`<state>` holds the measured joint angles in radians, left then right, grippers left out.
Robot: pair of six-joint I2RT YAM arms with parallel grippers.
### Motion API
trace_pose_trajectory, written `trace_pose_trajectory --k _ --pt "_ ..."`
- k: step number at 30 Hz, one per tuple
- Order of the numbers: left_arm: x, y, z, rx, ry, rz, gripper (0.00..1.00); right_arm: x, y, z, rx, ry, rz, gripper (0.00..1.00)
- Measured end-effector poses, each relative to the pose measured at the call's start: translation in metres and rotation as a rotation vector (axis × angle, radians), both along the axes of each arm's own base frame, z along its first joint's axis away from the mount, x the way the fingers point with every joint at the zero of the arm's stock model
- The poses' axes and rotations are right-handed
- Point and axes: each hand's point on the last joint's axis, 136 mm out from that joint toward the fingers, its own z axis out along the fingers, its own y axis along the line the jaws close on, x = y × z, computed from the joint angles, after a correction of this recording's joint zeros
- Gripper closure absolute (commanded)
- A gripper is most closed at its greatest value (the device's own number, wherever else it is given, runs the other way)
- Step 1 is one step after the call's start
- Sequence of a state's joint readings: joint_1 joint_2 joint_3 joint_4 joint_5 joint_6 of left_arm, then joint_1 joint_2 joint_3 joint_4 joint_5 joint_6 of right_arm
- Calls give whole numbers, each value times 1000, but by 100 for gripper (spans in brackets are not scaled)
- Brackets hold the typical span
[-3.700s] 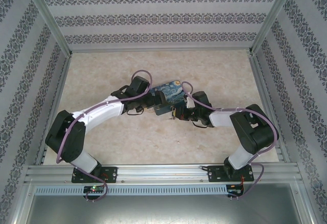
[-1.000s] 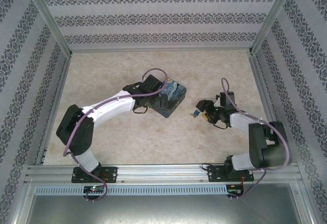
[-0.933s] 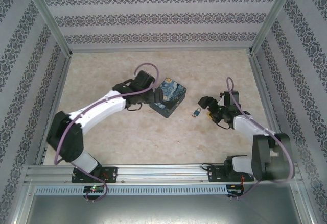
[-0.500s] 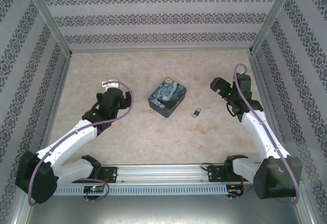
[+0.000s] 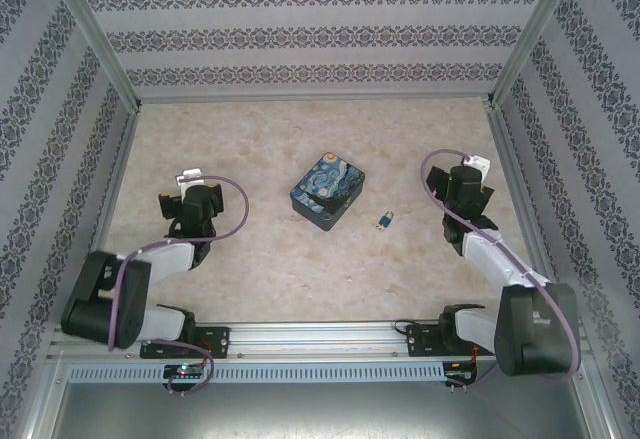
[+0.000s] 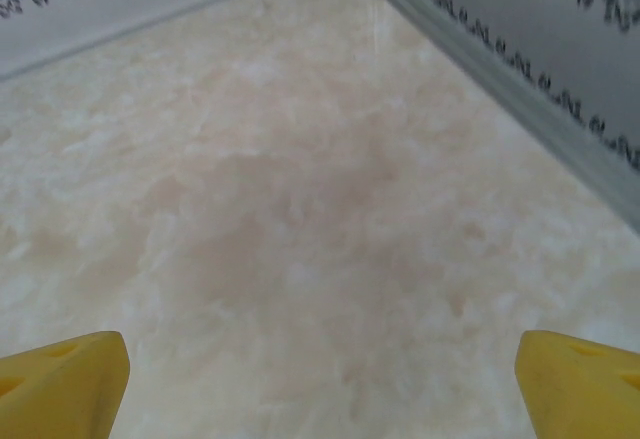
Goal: Unlock a padlock with a key
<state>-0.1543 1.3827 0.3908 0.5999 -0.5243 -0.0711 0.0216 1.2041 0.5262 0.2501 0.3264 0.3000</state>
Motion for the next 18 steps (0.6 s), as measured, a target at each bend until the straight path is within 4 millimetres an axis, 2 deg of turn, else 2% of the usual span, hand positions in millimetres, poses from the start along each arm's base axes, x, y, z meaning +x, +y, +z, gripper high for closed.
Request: trace_pose_trajectory --k 5,7,13,18 --pt "16 -8 -20 -36 9 -97 0 12 2 -23 -73 3 52 2" --pt "20 -10 -20 -61 -15 -137 1 15 5 -34 -89 0 83 2" --pt "27 -17 -31 -127 -4 -232 1 19 30 -65 -108 -15 254 2" --pt "35 -21 -24 -151 -25 -271 1 26 39 -54 -103 -65 307 2"
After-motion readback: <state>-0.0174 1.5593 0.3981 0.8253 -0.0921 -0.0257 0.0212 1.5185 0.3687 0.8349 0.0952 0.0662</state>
